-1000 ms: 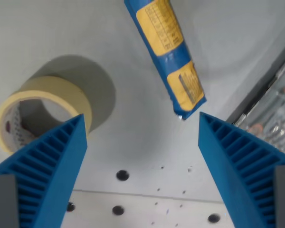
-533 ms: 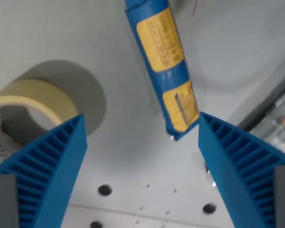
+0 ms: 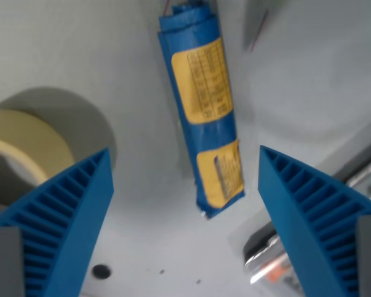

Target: Move above the blue bag

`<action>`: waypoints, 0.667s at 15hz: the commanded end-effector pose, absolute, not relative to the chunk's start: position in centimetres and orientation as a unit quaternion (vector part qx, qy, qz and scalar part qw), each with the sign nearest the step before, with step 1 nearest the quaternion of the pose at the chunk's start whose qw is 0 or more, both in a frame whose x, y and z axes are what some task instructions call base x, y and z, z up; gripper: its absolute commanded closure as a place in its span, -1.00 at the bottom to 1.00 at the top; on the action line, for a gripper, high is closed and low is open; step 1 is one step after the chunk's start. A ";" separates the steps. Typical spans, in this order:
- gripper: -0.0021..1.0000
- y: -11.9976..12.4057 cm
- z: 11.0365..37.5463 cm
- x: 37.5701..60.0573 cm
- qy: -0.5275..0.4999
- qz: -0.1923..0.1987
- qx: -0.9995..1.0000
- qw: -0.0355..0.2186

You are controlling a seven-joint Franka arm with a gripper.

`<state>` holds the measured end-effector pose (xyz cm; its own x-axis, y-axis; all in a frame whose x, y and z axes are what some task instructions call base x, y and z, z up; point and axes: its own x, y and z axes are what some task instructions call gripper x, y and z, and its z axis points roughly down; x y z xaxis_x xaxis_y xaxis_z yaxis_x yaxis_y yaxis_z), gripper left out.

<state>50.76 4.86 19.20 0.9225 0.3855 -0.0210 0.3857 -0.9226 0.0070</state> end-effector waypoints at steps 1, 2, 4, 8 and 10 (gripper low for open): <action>-1.00 4.4 18.5 51.7 0.281 -0.019 0.959 0.011; -1.00 4.3 18.2 51.8 0.284 -0.018 0.959 0.012; -1.00 4.2 17.7 52.0 0.289 -0.017 0.957 0.012; -1.00 4.0 16.9 52.3 0.290 -0.018 0.957 0.013; -1.00 3.9 16.5 52.5 0.289 -0.019 0.957 0.013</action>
<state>51.56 4.16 16.70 0.8767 0.4803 -0.0249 0.4805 -0.8770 0.0037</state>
